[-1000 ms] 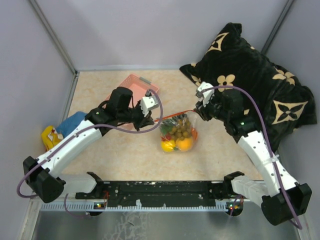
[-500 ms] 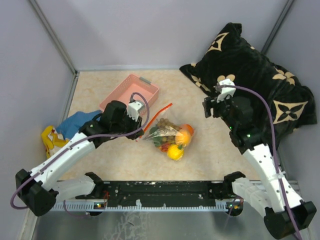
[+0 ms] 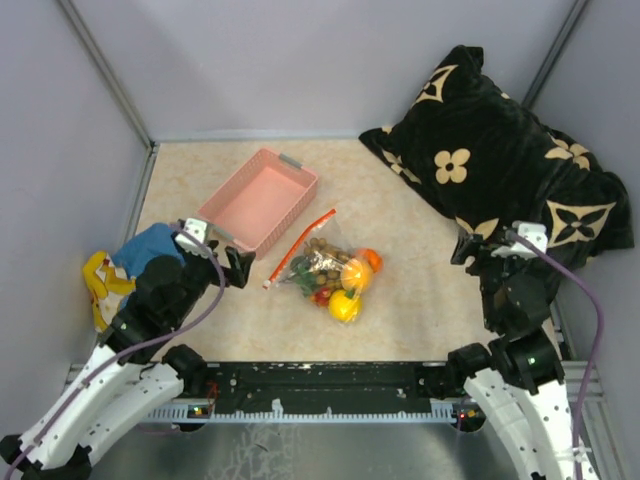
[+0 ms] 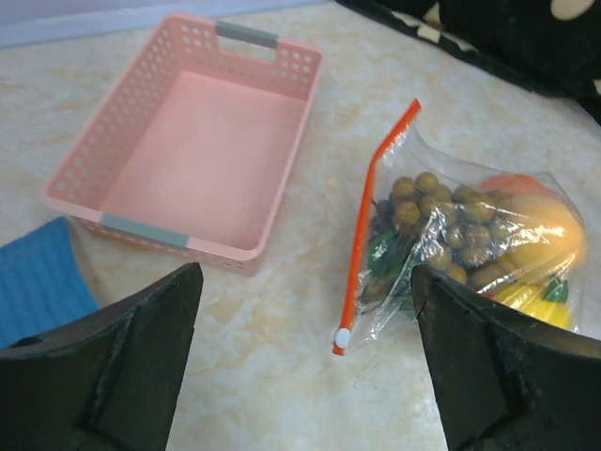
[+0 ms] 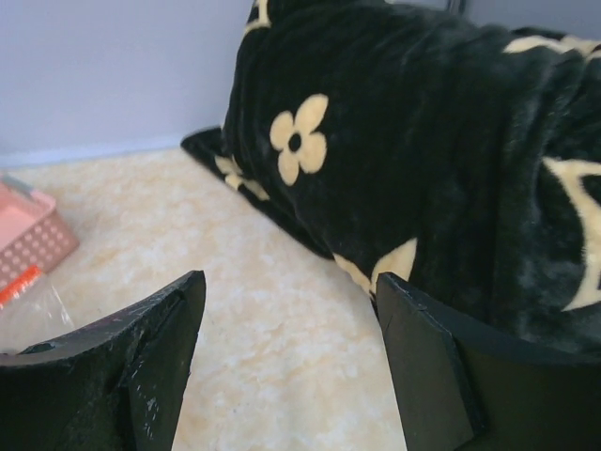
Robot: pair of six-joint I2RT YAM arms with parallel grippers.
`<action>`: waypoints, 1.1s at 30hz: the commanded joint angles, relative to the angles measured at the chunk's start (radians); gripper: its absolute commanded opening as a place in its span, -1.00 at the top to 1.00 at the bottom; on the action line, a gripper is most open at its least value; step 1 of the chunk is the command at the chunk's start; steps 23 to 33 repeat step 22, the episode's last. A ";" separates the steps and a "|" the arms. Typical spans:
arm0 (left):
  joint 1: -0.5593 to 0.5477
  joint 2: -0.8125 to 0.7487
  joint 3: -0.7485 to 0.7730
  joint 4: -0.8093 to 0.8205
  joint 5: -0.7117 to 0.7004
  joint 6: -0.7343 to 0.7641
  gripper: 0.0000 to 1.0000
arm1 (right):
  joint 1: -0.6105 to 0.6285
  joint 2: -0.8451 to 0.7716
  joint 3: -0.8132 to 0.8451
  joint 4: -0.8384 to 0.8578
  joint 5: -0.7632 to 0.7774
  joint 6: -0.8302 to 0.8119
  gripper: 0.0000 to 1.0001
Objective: Place the food in the zip-top bag and seal the zipper
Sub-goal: Reset both arms
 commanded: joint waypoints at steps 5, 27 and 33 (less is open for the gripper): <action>0.005 -0.189 -0.055 0.073 -0.219 0.046 -1.00 | -0.005 -0.158 -0.045 0.044 0.073 0.011 -0.47; 0.192 -0.187 -0.058 0.089 0.002 0.037 -1.00 | -0.006 -0.192 -0.039 0.052 0.019 0.000 -0.49; 0.192 -0.187 -0.058 0.089 0.002 0.037 -1.00 | -0.006 -0.192 -0.039 0.052 0.019 0.000 -0.49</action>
